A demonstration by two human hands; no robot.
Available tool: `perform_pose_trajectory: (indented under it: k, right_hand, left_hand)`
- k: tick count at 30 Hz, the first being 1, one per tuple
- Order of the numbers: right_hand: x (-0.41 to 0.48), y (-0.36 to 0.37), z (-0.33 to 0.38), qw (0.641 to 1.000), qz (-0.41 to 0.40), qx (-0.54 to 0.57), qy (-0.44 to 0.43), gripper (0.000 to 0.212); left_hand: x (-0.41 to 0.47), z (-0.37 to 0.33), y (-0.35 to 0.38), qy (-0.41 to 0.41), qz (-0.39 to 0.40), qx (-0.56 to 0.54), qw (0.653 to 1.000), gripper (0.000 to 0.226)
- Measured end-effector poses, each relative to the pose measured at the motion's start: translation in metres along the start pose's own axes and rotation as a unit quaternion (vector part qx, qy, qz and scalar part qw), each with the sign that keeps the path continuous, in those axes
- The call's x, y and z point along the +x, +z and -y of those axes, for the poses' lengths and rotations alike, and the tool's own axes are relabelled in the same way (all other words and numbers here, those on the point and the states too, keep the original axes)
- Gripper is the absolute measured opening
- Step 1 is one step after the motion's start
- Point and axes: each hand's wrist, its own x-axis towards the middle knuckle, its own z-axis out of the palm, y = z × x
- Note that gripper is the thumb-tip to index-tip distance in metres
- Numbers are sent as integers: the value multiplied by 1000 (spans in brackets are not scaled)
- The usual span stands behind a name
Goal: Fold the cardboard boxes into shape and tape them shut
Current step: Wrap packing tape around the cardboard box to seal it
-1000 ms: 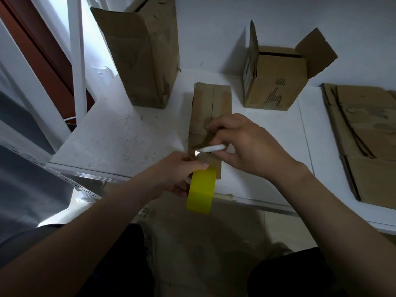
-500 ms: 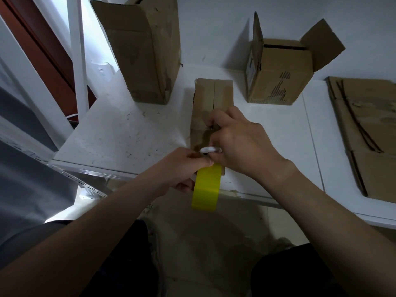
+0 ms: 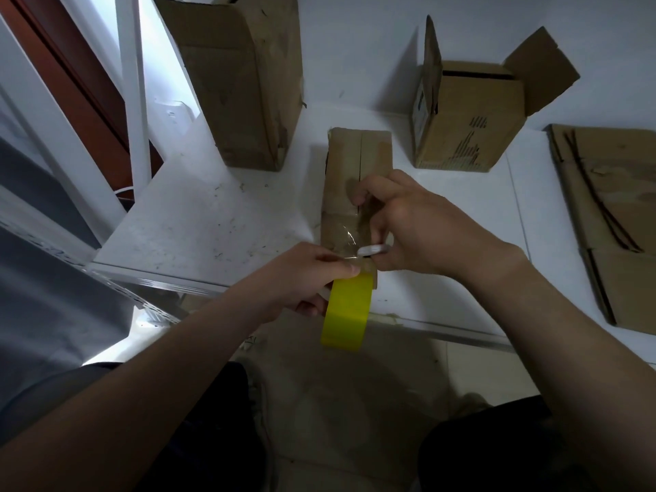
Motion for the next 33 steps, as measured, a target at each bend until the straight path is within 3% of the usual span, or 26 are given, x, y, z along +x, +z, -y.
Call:
perform_pose_trajectory:
  k: [7,10,13,16,18,20,23,25,27,30,33]
  right_hand:
    - [-10,-5,-21,997,26,76,-3,29]
    - [-13,-1,-25,993,12,117,-11,23]
    - [-20,6,-28,978,-26,207,-22,17]
    - [-36,13,-37,930,-109,350,-6,20]
    - [-46,17,-47,908,-181,375,39,18]
    - [-52,20,-58,909,-199,350,107,16]
    - [-56,30,-74,947,-54,259,182,16]
    - [-59,41,-79,948,59,235,208,19]
    - [-61,50,-80,953,103,192,212,21]
    - [-56,51,-79,968,27,126,215,33]
    - [-42,40,-69,945,-165,173,221,38]
  left_hand:
    - [0,2,-2,-2,3,10,1000,20]
    - [0,4,-3,-4,3,6,1000,19]
    - [0,8,-8,-10,0,6,1000,17]
    - [-1,11,-20,-8,-17,16,1000,19]
    - [-4,13,-28,-5,-38,22,999,22]
    - [-7,14,-34,-1,-50,33,998,23]
    - [-10,13,-38,1,-62,61,996,22]
    - [-11,11,-43,-3,-66,79,995,21]
    - [-11,8,-49,-8,-65,91,994,19]
    - [-11,5,-61,-13,-90,86,992,18]
    - [-9,3,-68,-2,-127,68,990,19]
